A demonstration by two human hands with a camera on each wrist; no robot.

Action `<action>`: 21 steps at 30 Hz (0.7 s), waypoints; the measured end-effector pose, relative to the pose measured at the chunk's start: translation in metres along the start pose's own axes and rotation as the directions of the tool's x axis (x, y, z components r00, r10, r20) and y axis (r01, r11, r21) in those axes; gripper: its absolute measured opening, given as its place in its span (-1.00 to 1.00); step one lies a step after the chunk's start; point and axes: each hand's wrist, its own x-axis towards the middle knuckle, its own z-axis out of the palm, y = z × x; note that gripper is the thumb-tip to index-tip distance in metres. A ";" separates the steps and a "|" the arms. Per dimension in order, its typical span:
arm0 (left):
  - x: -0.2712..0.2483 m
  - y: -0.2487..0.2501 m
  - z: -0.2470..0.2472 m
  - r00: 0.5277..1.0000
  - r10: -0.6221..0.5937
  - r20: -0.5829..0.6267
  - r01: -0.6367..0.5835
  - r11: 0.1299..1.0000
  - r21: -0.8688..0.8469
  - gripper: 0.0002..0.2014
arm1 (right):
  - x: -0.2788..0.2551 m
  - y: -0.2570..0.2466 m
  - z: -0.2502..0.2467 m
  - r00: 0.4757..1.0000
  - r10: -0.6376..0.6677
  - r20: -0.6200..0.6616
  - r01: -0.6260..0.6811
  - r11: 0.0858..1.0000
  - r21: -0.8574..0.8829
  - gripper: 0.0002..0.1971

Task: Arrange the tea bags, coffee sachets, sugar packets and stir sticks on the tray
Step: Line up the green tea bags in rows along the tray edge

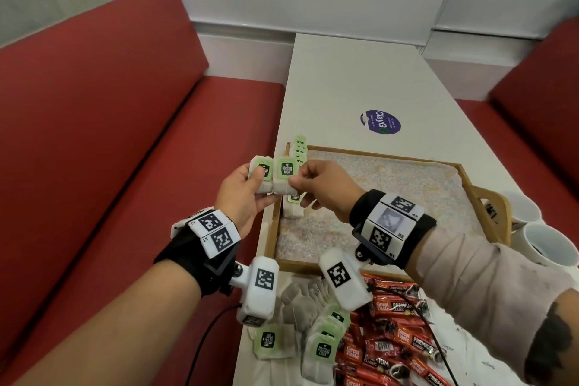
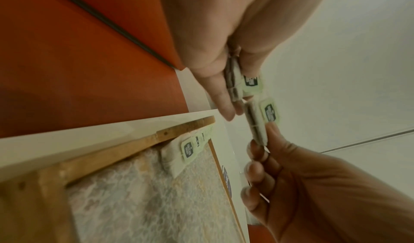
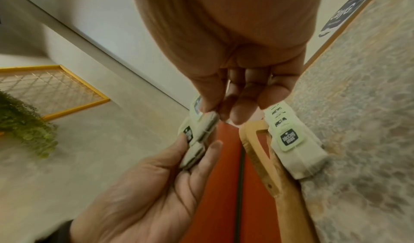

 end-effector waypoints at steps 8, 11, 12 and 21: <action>0.005 -0.006 -0.001 0.996 -0.007 -0.091 0.016 0.995 0.096 -0.86 | 0.007 0.019 -0.014 0.991 0.137 0.006 -0.136 0.986 -0.101 -0.79; 0.009 -0.010 -0.001 0.995 -0.010 -0.097 0.023 0.992 0.127 -0.86 | 0.012 0.031 -0.012 0.979 0.197 0.051 -0.185 0.966 -0.179 -0.83; 0.010 -0.011 -0.001 0.995 -0.011 -0.097 0.024 0.990 0.139 -0.87 | 0.014 0.034 -0.010 0.975 0.211 0.069 -0.194 0.961 -0.198 -0.84; 0.015 -0.013 -0.007 0.991 0.008 -0.130 0.020 0.978 0.207 -0.86 | 0.029 0.043 0.001 0.935 0.327 0.139 -0.284 0.923 -0.258 -0.80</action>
